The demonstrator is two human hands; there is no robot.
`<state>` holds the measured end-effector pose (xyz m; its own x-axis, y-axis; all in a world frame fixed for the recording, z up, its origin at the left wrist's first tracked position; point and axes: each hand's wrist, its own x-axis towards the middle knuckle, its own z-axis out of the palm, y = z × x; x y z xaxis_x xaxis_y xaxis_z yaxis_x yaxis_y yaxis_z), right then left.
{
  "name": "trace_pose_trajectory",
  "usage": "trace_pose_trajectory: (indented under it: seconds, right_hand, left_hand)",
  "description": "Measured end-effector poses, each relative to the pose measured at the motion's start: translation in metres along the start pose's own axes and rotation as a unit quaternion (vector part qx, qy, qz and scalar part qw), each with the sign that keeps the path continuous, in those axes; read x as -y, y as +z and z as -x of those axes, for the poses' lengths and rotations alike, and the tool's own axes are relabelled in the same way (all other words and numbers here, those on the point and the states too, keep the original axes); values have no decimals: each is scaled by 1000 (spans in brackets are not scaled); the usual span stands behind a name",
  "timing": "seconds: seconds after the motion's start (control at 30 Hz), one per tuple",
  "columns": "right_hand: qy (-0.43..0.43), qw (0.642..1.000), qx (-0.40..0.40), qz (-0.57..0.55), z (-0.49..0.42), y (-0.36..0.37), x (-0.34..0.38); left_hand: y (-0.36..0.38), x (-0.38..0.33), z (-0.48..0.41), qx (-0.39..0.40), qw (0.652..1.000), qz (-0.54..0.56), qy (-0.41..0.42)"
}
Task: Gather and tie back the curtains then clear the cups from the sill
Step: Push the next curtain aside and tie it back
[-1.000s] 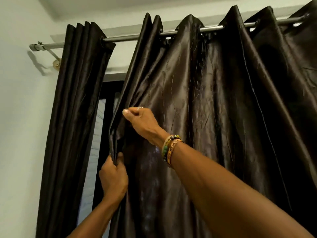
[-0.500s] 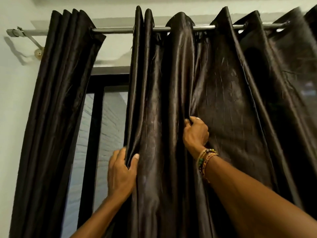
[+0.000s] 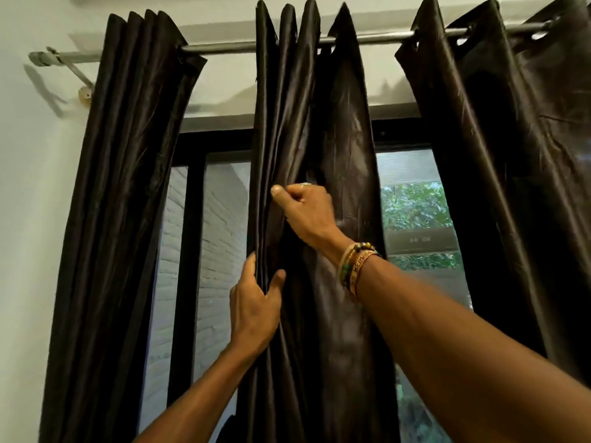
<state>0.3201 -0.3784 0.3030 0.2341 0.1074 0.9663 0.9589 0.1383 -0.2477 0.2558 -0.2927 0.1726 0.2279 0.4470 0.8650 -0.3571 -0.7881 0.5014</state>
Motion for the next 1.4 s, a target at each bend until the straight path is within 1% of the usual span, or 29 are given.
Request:
trace_pose_trajectory:
  seconds: [0.03,0.07,0.1,0.13,0.17,0.2,0.23,0.27,0.3,0.37,0.4,0.47,0.53,0.63,0.7,0.8,0.87,0.93,1.0,1.07,1.17,1.23,1.3,1.37,1.4]
  right_hand:
    - [-26,993,-107,51,6,-11,-4]
    - [-33,970,-217,105,11,-21,-8]
    - [-2,941,-299,160,12,-31,-14]
    - [57,920,-334,199,12,-42,-23]
    - [128,907,-340,214,10,-55,-34]
    - [197,900,-330,203,9,-68,-42]
    - [250,899,-311,180,9,-79,-49]
    - [273,907,-284,150,10,-87,-57]
    - [270,922,-250,118,11,-91,-63]
    - [220,954,-188,78,14,-91,-68]
    - [195,962,-173,85,16,-87,-68]
    - [165,967,-166,103,17,-77,-63]
    - [142,976,-132,102,18,-57,-52]
    - [48,995,-9,83,17,-12,-22]
    - [6,996,68,57,8,-1,-1]
    - [-5,988,144,52,-14,-12,6]
    - [33,984,172,10,-19,-22,2]
    - [76,981,164,-66,-19,-28,3]
    - [79,982,129,-116,-22,-27,8]
    - [49,992,78,-82,-25,-23,8]
    - [43,999,12,17,-25,-18,3]
    - [48,996,13,75,-28,-18,-3]
    - [50,995,15,90,-33,-18,-7]
    - [54,996,-10,75,-40,-22,-6]
    - [55,997,-24,56,-43,-26,-5]
  left_hand:
    - [2,-2,2,-5,1000,-9,5]
    - [4,-4,5,-8,1000,-14,5]
    - [5,-4,6,-13,1000,-19,4]
    - [7,-4,6,-20,999,-27,6]
    - [9,-4,5,-30,999,-40,16]
    - [10,-1,3,-38,998,-51,26]
    - [11,2,0,-45,996,-62,34]
    - [12,4,-2,-51,995,-78,42]
    - [12,7,-4,-56,992,-101,54]
    - [13,9,-6,-49,990,-115,72]
    - [13,8,-7,-30,994,-82,63]
    - [12,4,-6,16,1000,8,17]
    - [12,4,-3,36,999,33,13]
    - [18,1,3,91,994,52,40]
    - [23,-4,6,109,990,59,68]
    - [24,-15,9,94,988,93,84]
    - [23,-22,9,89,986,104,91]
    - [28,-25,7,84,990,83,83]
    - [37,-21,3,65,995,-7,77]
    - [46,-22,3,42,992,-79,88]
    - [58,-21,2,64,976,-132,162]
    - [60,-25,-4,87,967,-136,196]
    - [59,-28,-13,122,958,-126,227]
    - [54,-35,-25,145,963,-75,213]
    - [51,-40,-32,156,971,-19,182]
